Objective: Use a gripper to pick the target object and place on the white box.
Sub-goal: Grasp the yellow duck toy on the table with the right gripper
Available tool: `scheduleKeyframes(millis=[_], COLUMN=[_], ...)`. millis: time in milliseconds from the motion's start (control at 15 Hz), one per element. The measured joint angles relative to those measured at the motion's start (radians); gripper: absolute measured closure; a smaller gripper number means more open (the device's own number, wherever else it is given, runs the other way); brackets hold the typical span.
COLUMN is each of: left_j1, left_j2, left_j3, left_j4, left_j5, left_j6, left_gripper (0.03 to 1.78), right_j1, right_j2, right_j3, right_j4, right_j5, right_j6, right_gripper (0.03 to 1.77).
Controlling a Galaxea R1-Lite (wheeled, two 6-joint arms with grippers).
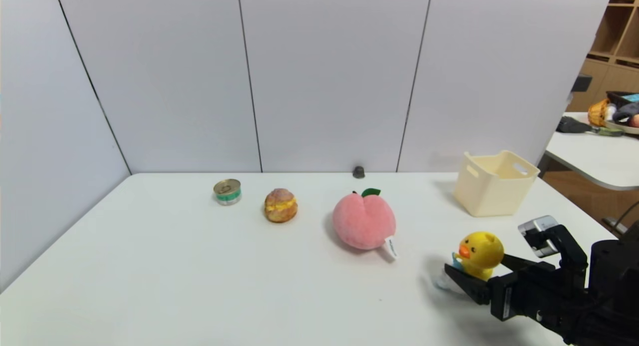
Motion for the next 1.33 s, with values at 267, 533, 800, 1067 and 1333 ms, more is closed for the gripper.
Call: scheduleKeyframes(millis=[267, 533, 800, 1067, 1333], left_j1=[0.000, 0.000, 0.000, 0.000, 0.000], left_j2=[0.000, 0.000, 0.000, 0.000, 0.000], left_j3=[0.000, 0.000, 0.000, 0.000, 0.000], left_j4=[0.000, 0.000, 0.000, 0.000, 0.000], left_j5=[0.000, 0.000, 0.000, 0.000, 0.000], left_j6=[0.000, 0.000, 0.000, 0.000, 0.000], left_gripper=[0.12, 0.12, 0.12, 0.12, 0.12], right_j1=[0.000, -0.002, -0.006, -0.006, -0.006], right_j2=[0.039, 0.079, 0.107, 0.122, 0.131], right_j3=[-0.006, -0.025, -0.045, -0.054, -0.059], right_j4=[-0.016, -0.041, -0.043, -0.044, -0.050], right_j5=[0.000, -0.003, -0.008, -0.014, -0.015], right_j6=[0.000, 0.000, 0.000, 0.000, 0.000], right_gripper=[0.10, 0.10, 0.10, 0.10, 0.10])
